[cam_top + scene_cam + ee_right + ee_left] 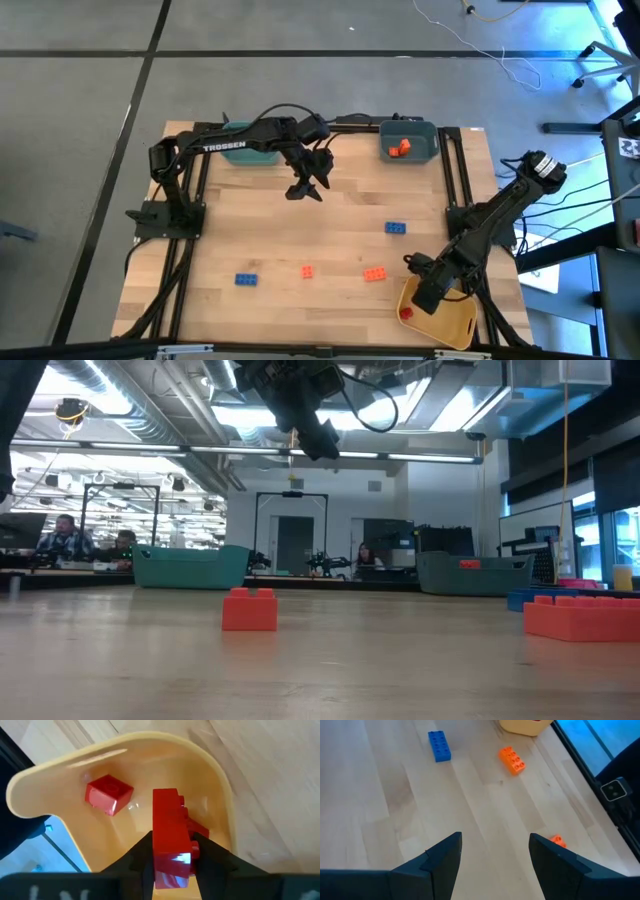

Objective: Sort & place blocks by color
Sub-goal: Put the red game piece into the yellow bin

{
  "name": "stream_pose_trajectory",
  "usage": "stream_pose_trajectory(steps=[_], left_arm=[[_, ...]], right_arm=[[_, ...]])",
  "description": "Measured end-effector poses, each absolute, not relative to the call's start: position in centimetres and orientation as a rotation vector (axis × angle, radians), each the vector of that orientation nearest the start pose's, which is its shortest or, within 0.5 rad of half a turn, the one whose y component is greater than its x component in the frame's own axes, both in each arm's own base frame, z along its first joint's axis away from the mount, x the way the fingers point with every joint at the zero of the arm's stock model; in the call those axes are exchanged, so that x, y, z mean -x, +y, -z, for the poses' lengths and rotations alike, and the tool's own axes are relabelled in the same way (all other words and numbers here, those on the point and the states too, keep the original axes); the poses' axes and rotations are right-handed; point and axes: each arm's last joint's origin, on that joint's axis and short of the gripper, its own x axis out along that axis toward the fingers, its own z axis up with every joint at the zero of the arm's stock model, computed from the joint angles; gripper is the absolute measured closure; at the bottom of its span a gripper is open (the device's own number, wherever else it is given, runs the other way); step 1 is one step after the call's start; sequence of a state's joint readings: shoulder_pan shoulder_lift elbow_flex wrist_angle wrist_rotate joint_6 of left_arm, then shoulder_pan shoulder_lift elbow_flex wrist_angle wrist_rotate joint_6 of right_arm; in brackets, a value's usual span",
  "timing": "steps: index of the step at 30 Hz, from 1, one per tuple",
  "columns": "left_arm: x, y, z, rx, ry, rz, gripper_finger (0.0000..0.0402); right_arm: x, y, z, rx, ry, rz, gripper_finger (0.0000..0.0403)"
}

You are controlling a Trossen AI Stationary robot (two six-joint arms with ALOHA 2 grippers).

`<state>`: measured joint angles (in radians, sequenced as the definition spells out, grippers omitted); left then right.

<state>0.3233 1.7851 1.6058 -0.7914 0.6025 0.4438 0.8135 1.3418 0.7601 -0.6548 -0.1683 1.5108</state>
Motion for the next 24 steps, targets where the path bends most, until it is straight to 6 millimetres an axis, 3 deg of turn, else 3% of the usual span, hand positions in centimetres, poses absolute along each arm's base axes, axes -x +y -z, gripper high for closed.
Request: stream_pose_trajectory(steps=[17, 24], left_arm=[[-36.52, 10.55, -30.09, 0.014, 0.794, 0.424, 0.0178], [-36.51, 10.55, -30.09, 0.033, 0.798, 0.417, 0.0178]], right_arm=[[-15.33, 16.88, -18.47, -0.803, 1.506, 0.237, 0.0275], [-15.78, 17.33, -18.74, -0.802, 1.470, 0.142, 0.0265]])
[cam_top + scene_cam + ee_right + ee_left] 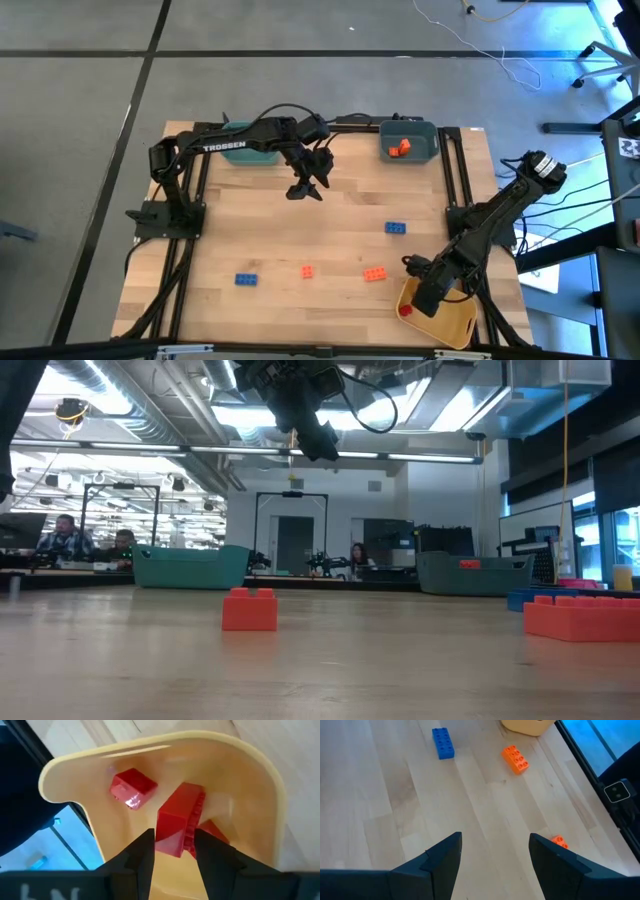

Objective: Sort & place blocks by color
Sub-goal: Put the red game piece into the yellow bin, then put the orange game piece into the dark blue bin

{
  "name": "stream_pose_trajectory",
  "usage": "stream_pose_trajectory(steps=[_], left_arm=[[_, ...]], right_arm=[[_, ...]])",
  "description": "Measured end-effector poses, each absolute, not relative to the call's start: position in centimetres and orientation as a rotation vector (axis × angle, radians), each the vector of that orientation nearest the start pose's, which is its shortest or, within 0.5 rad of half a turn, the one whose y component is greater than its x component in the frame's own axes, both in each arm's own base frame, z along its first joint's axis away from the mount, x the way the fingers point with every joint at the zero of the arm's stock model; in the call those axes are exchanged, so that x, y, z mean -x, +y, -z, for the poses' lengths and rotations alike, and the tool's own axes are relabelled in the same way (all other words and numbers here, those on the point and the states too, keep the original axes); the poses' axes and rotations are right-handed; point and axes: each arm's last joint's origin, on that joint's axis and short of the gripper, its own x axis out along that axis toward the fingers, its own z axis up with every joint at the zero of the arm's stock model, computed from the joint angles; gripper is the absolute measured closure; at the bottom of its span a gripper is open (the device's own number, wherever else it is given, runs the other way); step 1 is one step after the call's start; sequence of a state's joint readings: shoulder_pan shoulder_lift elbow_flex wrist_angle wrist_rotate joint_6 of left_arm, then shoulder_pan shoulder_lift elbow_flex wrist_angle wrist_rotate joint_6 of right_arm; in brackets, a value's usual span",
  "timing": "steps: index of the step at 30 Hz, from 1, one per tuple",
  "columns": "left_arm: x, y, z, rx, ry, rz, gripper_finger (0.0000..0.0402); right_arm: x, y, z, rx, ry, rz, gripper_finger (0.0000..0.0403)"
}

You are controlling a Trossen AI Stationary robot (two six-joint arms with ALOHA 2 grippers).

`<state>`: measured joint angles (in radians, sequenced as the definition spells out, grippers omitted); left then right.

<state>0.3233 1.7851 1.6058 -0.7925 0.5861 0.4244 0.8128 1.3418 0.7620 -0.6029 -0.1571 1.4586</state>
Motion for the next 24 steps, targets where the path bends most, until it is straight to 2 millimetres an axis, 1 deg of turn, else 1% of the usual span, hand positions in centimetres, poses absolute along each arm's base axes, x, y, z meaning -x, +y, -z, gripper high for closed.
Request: stream_pose_trajectory(steps=[4, 8, 12, 15, 17, 20, 22, 24], left_arm=[[-36.5, 10.5, -30.1, 0.038, 0.800, 0.414, 0.0178], [-36.5, 10.5, -30.1, 0.052, 0.803, 0.408, 0.0178], [-36.5, 10.5, -30.1, 0.102, 0.817, 0.388, 0.0178], [-36.4, 10.4, -30.0, 0.144, 0.836, 0.381, 0.0178], [-36.2, 10.0, -29.8, 0.164, 0.869, 0.396, 0.0178], [-35.8, 8.9, -29.5, 0.202, 0.949, 0.424, 0.0178], [-35.5, 7.8, -29.2, 0.230, 1.016, 0.440, 0.0178], [-35.3, 6.5, -29.0, 0.215, 1.070, 0.457, 0.0178]], right_arm=[[-16.2, 17.4, -19.2, -0.831, 1.469, 0.121, 0.0265], [-17.0, 17.3, -20.7, -0.867, 1.454, 0.060, 0.0272], [-17.5, 16.9, -23.5, -0.895, 1.393, 0.015, 0.0278], [-17.5, 16.3, -25.8, -0.896, 1.351, 0.034, 0.0279], [-17.3, 16.0, -27.5, -0.893, 1.320, 0.049, 0.0279], [-16.8, 15.3, -29.6, -0.848, 1.294, 0.103, 0.0279], [-16.6, 15.0, -31.0, -0.787, 1.273, 0.120, 0.0279], [-16.3, 14.5, -32.2, -0.716, 1.250, 0.135, 0.0279]])
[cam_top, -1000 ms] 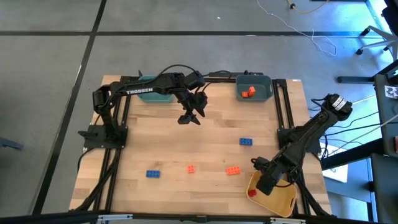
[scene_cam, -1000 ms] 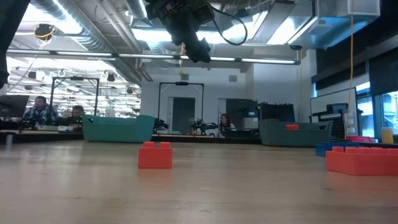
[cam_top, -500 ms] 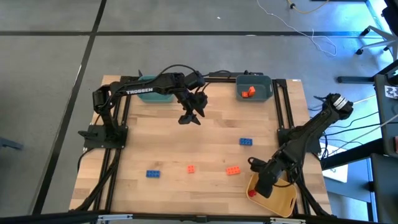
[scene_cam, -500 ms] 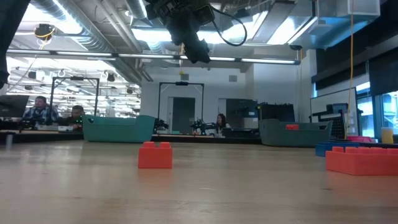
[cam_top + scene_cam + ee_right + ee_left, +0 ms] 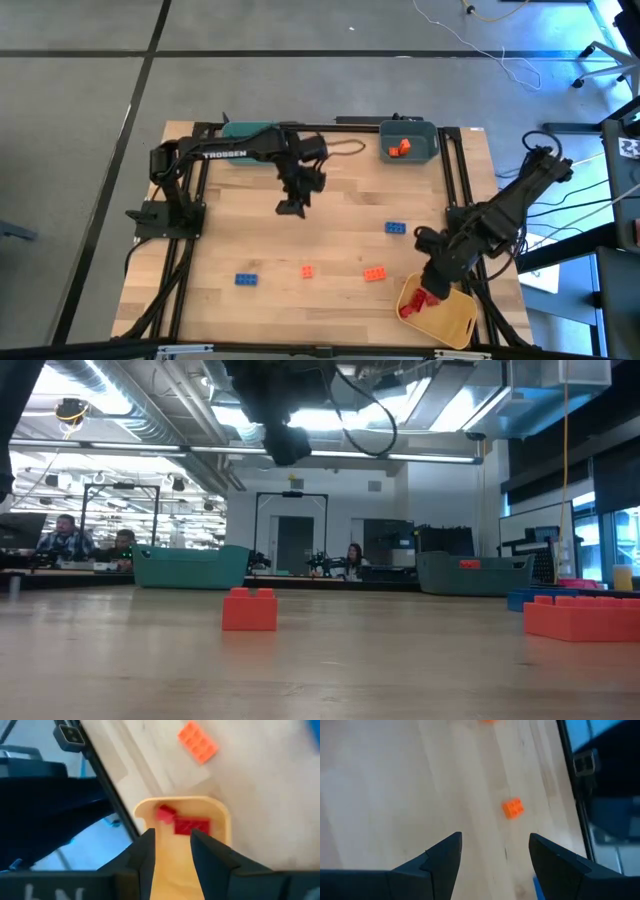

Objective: Sort & place blocks by color
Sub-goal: Put the orange game piece into the dark blue bin

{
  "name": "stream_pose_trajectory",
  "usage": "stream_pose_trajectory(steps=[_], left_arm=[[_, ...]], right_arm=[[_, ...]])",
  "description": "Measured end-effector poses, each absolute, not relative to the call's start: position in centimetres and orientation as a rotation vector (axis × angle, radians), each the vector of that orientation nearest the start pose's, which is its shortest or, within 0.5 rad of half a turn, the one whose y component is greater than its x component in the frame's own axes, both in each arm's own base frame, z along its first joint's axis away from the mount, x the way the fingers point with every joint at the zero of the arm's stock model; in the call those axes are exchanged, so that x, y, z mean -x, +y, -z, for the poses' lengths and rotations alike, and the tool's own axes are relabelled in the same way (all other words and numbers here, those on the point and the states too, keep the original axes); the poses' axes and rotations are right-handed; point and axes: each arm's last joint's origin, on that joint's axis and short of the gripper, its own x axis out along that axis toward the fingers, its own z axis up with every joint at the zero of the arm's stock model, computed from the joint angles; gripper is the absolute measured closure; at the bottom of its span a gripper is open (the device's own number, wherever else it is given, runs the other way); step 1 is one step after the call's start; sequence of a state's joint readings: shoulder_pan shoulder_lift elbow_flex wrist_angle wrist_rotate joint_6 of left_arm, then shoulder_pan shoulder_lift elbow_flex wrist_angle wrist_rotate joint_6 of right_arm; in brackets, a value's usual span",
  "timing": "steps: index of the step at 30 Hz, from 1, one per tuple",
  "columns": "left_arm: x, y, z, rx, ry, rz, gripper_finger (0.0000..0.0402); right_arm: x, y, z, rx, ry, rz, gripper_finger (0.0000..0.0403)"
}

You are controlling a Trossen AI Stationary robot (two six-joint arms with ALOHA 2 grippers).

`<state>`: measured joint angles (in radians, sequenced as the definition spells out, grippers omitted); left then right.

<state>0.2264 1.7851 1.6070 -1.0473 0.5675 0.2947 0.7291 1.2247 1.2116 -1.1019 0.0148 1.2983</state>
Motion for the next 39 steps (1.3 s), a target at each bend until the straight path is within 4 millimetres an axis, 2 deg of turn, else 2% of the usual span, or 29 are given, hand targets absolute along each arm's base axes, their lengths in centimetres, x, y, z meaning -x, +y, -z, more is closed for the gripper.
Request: stream_pose_trajectory(steps=[5, 8, 15, 17, 20, 23, 27, 31, 34, 39], left_arm=[[-35.7, 3.7, -28.8, 0.094, 1.137, 0.424, 0.0178], [-35.8, 2.8, -28.7, 0.020, 1.174, 0.357, 0.0178], [-35.8, 2.0, -28.3, 0.102, 1.207, 0.245, 0.0178], [-35.7, 1.7, -27.5, 0.133, 1.238, 0.214, 0.0178], [-35.5, 0.7, -25.8, 0.172, 1.266, 0.199, 0.0178], [-35.3, -1.2, -23.8, 0.228, 1.290, 0.198, 0.0178], [-35.5, -4.5, -22.7, 0.208, 1.235, 0.216, 0.0178], [-35.3, -8.2, -22.4, 0.075, 1.184, 0.198, 0.0178], [-35.0, -10.3, -22.3, 0.052, 1.138, 0.131, 0.0178], [-35.0, -12.1, -22.4, 0.094, 1.073, 0.055, 0.0178]], right_arm=[[-16.2, 13.1, -34.6, -0.565, 1.138, 0.208, 0.0279], [-16.2, 12.1, -35.8, -0.507, 1.069, 0.277, 0.0279], [-15.7, 9.2, -37.4, -0.385, 0.998, 0.512, 0.0279], [-15.5, 8.4, -37.5, -0.357, 1.000, 0.564, 0.0279], [-15.7, 7.9, -37.7, -0.304, 0.997, 0.538, 0.0279], [-15.8, 7.5, -37.7, -0.239, 1.017, 0.506, 0.0279], [-15.9, 7.3, -37.7, -0.184, 1.039, 0.475, 0.0279], [-15.9, 7.3, -37.7, -0.153, 1.049, 0.455, 0.0279], [-15.9, 7.3, -37.7, -0.143, 1.052, 0.449, 0.0279], [-15.9, 7.3, -37.7, -0.139, 1.053, 0.446, 0.0279]])
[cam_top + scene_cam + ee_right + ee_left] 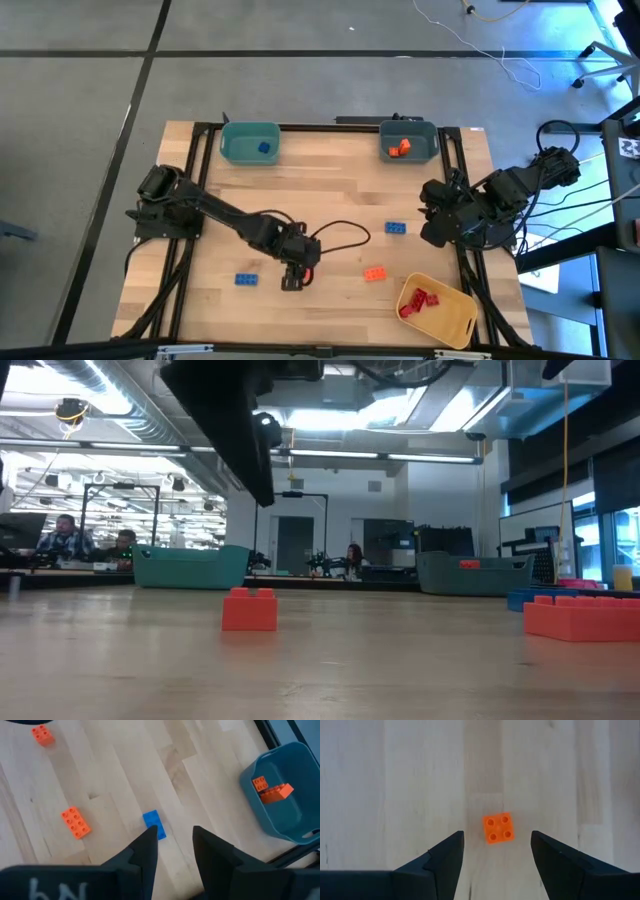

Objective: Sort & place blocks by color
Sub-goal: Put the orange game piece into the dark blue bin

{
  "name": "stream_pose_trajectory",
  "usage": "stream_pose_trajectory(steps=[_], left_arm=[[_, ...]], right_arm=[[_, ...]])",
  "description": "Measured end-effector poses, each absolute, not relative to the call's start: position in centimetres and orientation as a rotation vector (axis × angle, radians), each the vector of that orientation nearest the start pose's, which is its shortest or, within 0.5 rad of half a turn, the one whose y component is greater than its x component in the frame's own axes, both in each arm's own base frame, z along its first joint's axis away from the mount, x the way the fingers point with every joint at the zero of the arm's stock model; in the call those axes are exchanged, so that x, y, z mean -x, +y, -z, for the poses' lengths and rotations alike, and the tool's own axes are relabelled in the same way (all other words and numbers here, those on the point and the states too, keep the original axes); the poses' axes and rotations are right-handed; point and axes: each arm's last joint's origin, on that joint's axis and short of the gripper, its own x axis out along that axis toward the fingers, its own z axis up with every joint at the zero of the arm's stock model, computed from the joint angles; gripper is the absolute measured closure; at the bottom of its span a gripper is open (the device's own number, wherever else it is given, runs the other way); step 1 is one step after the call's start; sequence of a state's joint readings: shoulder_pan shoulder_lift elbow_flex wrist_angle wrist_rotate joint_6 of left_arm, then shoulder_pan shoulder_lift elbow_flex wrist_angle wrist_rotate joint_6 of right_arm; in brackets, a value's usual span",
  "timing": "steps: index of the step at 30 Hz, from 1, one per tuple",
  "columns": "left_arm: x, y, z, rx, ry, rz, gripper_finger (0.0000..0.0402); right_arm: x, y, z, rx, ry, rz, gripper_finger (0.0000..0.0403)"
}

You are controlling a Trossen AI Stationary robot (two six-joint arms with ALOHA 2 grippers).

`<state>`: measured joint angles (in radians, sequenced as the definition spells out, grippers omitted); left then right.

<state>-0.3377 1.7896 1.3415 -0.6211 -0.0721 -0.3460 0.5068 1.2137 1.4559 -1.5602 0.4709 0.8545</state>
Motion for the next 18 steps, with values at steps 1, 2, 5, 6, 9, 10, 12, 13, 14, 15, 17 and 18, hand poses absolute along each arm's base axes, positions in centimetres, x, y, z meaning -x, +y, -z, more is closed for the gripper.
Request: stream_pose_trajectory(steps=[1, 2, 5, 6, 9, 10, 12, 13, 14, 15, 17, 18], left_arm=[[-35.2, -12.2, -22.3, 0.105, 1.068, 0.038, 0.0178], [-35.2, -12.3, -22.1, 0.110, 1.068, 0.025, 0.0178], [-35.6, -12.7, -21.4, 0.114, 1.065, 0.022, 0.0178], [-35.8, -12.8, -21.1, 0.117, 1.064, 0.023, 0.0178], [-36.0, -13.0, -20.5, 0.121, 1.068, 0.029, 0.0178], [-36.2, -13.1, -20.4, 0.126, 1.060, 0.029, 0.0178], [-36.0, -13.2, -20.0, 0.129, 1.087, 0.019, 0.0178], [-36.2, -13.2, -19.7, 0.131, 1.085, 0.018, 0.0178], [-36.5, -13.3, -19.4, 0.133, 1.071, 0.019, 0.0178], [-36.5, -13.3, -19.2, 0.130, 1.079, 0.016, 0.0178], [-36.7, -13.4, -18.6, 0.136, 1.087, 0.018, 0.0180], [-36.9, -13.5, -18.4, 0.140, 1.085, 0.022, 0.0181]], right_arm=[[-15.9, 7.3, -37.7, -0.137, 1.054, 0.445, 0.0279], [-15.9, 7.3, -37.7, -0.135, 1.054, 0.444, 0.0279], [-15.9, 7.3, -37.7, -0.120, 1.057, 0.435, 0.0279], [-15.9, 7.3, -37.7, -0.118, 1.057, 0.432, 0.0279], [-16.0, 7.4, -37.7, -0.119, 1.053, 0.428, 0.0279], [-16.0, 7.4, -37.7, -0.119, 1.052, 0.428, 0.0279], [-16.0, 7.4, -37.7, -0.121, 1.051, 0.427, 0.0279], [-16.0, 7.4, -37.7, -0.121, 1.050, 0.427, 0.0279], [-16.1, 7.4, -37.7, -0.122, 1.050, 0.426, 0.0279], [-16.1, 7.4, -37.7, -0.122, 1.049, 0.426, 0.0279], [-16.0, 7.4, -37.7, -0.123, 1.048, 0.426, 0.0279], [-16.1, 7.4, -37.7, -0.123, 1.049, 0.426, 0.0279]])
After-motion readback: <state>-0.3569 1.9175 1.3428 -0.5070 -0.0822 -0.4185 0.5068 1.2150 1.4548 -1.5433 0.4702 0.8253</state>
